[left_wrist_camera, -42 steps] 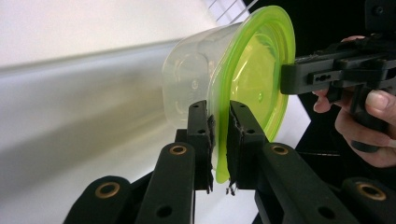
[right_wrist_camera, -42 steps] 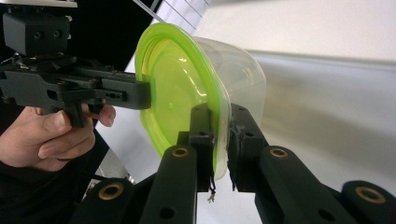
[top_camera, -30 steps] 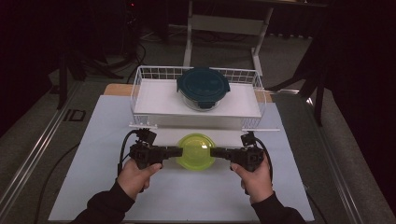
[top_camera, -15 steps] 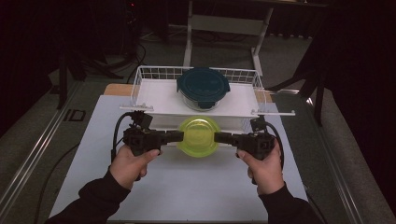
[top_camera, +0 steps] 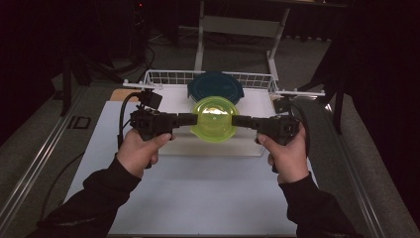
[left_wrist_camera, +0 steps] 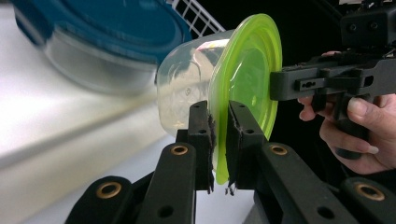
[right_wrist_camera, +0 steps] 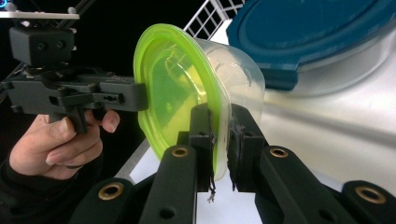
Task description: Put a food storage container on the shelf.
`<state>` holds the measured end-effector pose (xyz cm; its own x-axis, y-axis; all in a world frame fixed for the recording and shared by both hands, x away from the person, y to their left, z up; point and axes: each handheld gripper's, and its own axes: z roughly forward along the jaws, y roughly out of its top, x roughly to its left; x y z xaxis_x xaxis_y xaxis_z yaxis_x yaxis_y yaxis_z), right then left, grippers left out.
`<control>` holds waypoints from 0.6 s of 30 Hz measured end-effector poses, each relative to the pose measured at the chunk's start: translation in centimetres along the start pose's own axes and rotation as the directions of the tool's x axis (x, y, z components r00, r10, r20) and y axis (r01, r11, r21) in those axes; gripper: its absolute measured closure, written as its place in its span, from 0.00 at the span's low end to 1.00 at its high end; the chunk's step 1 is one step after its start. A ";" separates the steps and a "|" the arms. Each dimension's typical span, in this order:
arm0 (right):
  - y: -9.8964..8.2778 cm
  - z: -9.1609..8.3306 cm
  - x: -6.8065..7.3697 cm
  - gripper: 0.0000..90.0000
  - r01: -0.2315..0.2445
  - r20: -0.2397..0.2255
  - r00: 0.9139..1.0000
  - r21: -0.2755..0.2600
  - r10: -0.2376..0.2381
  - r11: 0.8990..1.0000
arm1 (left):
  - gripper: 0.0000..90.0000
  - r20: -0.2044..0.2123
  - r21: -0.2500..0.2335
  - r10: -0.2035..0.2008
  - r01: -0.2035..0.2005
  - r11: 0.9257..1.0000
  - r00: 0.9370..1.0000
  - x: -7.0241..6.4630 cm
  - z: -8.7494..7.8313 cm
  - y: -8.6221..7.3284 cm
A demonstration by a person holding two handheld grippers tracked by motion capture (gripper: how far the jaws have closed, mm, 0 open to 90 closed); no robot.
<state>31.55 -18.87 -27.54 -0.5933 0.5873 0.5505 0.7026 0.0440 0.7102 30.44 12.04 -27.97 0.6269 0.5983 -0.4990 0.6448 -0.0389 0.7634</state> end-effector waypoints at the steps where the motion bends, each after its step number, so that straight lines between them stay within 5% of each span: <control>1: 0.7 -0.1 0.0 0.90 0.006 0.006 1.000 -0.006 -0.006 1.000 | 0.91 0.007 -0.004 -0.002 0.002 1.000 1.000 0.1 0.1 0.7; 18: 5.8 0.7 -1.4 0.90 -0.015 0.065 0.998 -0.020 0.016 1.000 | 0.91 -0.008 -0.005 -0.023 0.023 1.000 1.000 2.3 2.2 5.8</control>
<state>36.71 -18.87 -24.52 -0.5547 0.6396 0.5321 0.7033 0.0188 0.7106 36.54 11.40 -25.60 0.6085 0.6053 -0.5132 0.6569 -0.0214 0.7537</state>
